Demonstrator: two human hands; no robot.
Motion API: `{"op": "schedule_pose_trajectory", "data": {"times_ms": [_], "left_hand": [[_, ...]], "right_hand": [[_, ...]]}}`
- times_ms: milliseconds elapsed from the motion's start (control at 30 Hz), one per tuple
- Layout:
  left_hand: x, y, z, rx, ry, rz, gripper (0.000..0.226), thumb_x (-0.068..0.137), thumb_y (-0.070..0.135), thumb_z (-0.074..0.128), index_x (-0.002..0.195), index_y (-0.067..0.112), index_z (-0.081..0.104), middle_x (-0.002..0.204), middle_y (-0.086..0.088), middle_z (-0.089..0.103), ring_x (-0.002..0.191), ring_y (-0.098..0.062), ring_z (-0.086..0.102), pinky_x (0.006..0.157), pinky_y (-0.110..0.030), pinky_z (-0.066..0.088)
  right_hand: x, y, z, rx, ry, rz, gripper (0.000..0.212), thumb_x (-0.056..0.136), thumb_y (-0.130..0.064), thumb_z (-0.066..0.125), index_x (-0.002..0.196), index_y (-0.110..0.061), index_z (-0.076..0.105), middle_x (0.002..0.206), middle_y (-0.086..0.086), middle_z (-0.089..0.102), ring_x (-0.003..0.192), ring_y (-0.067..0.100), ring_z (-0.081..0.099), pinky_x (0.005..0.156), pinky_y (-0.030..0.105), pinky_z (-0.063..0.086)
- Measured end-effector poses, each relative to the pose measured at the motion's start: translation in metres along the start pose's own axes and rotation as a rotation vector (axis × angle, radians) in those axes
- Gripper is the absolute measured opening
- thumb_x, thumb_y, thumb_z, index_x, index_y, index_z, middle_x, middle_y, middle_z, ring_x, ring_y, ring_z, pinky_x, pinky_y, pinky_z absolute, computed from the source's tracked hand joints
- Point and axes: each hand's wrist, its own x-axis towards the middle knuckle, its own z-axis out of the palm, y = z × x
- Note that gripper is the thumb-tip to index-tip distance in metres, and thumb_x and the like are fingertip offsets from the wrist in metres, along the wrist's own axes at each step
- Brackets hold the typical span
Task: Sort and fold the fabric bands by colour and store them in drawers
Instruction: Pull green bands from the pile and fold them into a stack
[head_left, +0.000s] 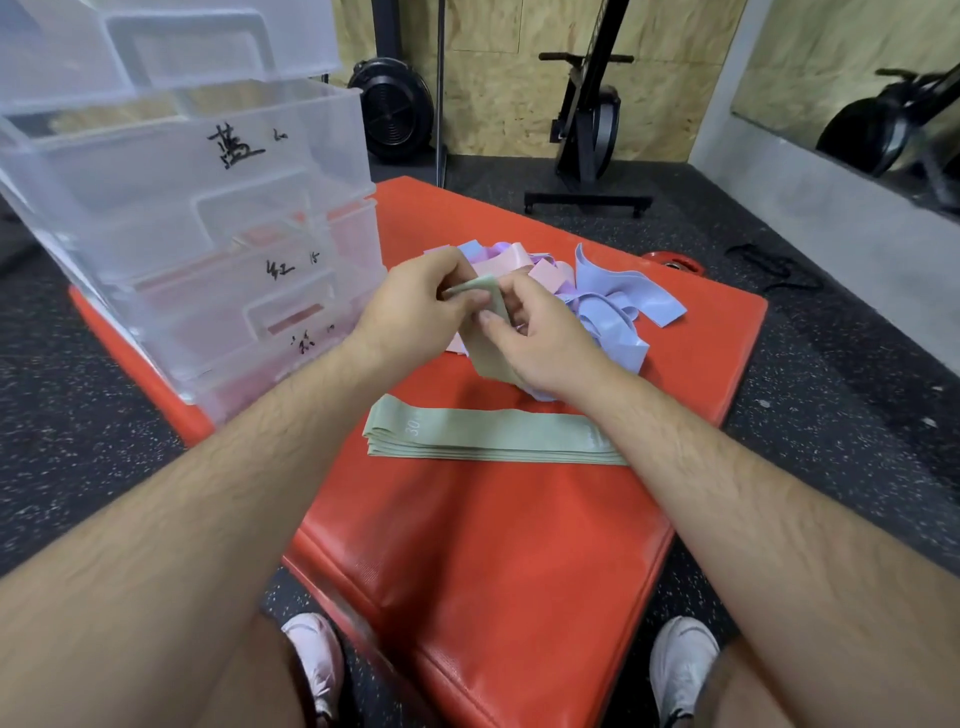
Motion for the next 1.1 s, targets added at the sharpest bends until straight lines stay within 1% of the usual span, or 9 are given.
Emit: {"op": "schedule_pose_trajectory", "data": {"times_ms": [100,133,200,300,433,567,733,900,1100], "left_hand": [[-0.002,-0.004,0.001,0.004,-0.012,-0.054,0.016,0.087,0.021,0.071,0.079,0.012,0.059,0.065,0.006,0.056,0.056,-0.007,0.043,0.054,-0.024,0.034],[-0.003,-0.004,0.001,-0.009,-0.001,-0.072,0.016,0.087,0.021,0.071,0.08,0.011,0.06,0.067,0.005,0.057,0.057,-0.007,0.043,0.055,-0.024,0.035],[-0.002,-0.006,-0.004,-0.071,0.051,-0.115,0.017,0.088,0.021,0.07,0.083,0.009,0.06,0.071,0.001,0.058,0.059,-0.008,0.046,0.057,-0.025,0.039],[-0.002,-0.005,-0.018,-0.255,0.125,-0.185,0.017,0.091,0.019,0.067,0.084,0.008,0.057,0.076,-0.008,0.062,0.059,-0.013,0.053,0.058,-0.032,0.048],[-0.005,0.0,-0.035,-0.457,0.18,-0.263,0.008,0.096,0.013,0.062,0.094,0.006,0.057,0.075,-0.006,0.063,0.056,-0.01,0.057,0.048,-0.022,0.046],[-0.008,-0.008,-0.043,-0.514,0.176,-0.272,0.007,0.096,0.012,0.062,0.091,0.009,0.058,0.069,0.003,0.069,0.057,-0.01,0.062,0.053,-0.023,0.048],[-0.007,-0.013,-0.047,-0.607,0.202,-0.302,0.006,0.097,0.012,0.061,0.095,0.009,0.057,0.074,0.0,0.068,0.062,-0.012,0.063,0.056,-0.024,0.05],[-0.003,-0.03,-0.048,-0.512,0.2,-0.452,0.007,0.094,0.015,0.064,0.091,0.014,0.059,0.089,-0.008,0.072,0.068,-0.016,0.07,0.059,-0.03,0.052],[-0.008,-0.046,-0.046,-0.433,0.032,-0.67,0.025,0.083,0.002,0.071,0.076,0.019,0.054,0.087,-0.013,0.065,0.071,-0.024,0.061,0.058,-0.03,0.047]], "right_hand": [[0.0,0.008,0.006,-0.025,-0.052,0.066,0.03,0.089,-0.042,0.058,0.098,-0.014,0.059,0.092,0.01,0.068,0.085,0.02,0.064,0.085,0.05,0.053],[-0.001,0.009,0.005,-0.01,-0.063,0.075,0.026,0.09,-0.039,0.06,0.094,-0.013,0.06,0.091,0.014,0.068,0.08,0.02,0.063,0.083,0.052,0.053],[-0.001,0.013,-0.001,-0.001,-0.097,0.071,0.008,0.094,-0.024,0.066,0.09,-0.02,0.06,0.084,0.009,0.068,0.075,0.014,0.06,0.079,0.042,0.053],[-0.003,0.027,-0.011,-0.224,-0.199,0.055,0.014,0.091,-0.02,0.07,0.09,-0.019,0.056,0.068,-0.008,0.051,0.06,0.008,0.046,0.065,0.031,0.041],[-0.005,0.047,-0.019,-0.329,-0.245,0.116,0.023,0.09,-0.015,0.07,0.081,-0.021,0.051,0.066,-0.01,0.046,0.058,0.006,0.041,0.056,0.014,0.035],[-0.005,0.063,-0.028,-0.322,-0.249,0.148,0.01,0.089,-0.018,0.072,0.088,-0.02,0.062,0.074,-0.009,0.057,0.066,0.007,0.049,0.07,0.026,0.045],[-0.015,0.072,-0.042,-0.351,-0.245,0.203,0.008,0.092,-0.026,0.068,0.094,-0.018,0.067,0.078,-0.009,0.061,0.071,0.01,0.051,0.071,0.027,0.045],[-0.013,0.07,-0.068,-0.289,0.0,0.262,0.013,0.095,-0.023,0.059,0.097,-0.012,0.065,0.087,-0.001,0.065,0.076,0.014,0.056,0.061,0.02,0.041],[-0.026,0.068,-0.102,-0.014,0.035,0.452,0.02,0.092,-0.004,0.069,0.111,-0.009,0.064,0.091,0.006,0.067,0.062,0.006,0.063,0.053,0.015,0.049]]}}
